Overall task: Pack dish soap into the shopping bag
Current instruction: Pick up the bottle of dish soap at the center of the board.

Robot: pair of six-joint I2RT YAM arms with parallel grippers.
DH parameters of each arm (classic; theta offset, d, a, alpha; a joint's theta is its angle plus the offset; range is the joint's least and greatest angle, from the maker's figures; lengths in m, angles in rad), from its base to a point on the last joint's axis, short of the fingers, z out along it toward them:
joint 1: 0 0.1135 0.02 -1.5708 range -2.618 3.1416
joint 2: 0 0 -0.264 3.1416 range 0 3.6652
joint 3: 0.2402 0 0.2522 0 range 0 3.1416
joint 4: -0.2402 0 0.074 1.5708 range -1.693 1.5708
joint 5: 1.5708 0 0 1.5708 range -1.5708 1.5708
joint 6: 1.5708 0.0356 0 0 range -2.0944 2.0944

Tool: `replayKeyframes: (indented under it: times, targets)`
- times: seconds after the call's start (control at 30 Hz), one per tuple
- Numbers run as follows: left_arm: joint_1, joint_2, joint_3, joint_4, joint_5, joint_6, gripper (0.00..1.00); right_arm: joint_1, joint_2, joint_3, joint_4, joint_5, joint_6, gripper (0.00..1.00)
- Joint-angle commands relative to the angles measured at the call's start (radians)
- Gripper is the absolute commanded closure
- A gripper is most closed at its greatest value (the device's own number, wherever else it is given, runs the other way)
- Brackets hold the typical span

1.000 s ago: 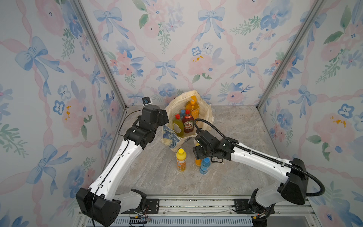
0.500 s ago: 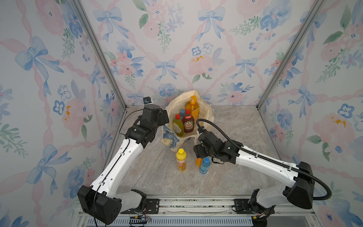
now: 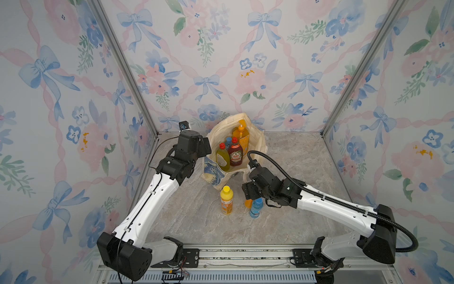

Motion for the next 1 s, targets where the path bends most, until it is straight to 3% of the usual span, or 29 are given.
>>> replayKeyframes:
  times: [0.0,0.23,0.63,0.97]
  targets:
    - [0.008,-0.003,0.018,0.011,0.008,0.000,0.02,0.025,-0.023,-0.053,-0.037,0.010,-0.010,0.14]
    - [0.008,-0.007,0.016,0.011,0.012,0.001,0.02,0.045,-0.101,-0.130,0.112,0.055,-0.073,0.11]
    - [0.008,-0.011,0.017,0.025,0.022,0.015,0.02,0.041,-0.045,-0.175,0.248,0.121,-0.123,0.14]
    - [0.009,-0.010,0.019,0.025,0.020,0.016,0.02,0.044,-0.083,-0.236,0.301,0.119,-0.128,0.37]
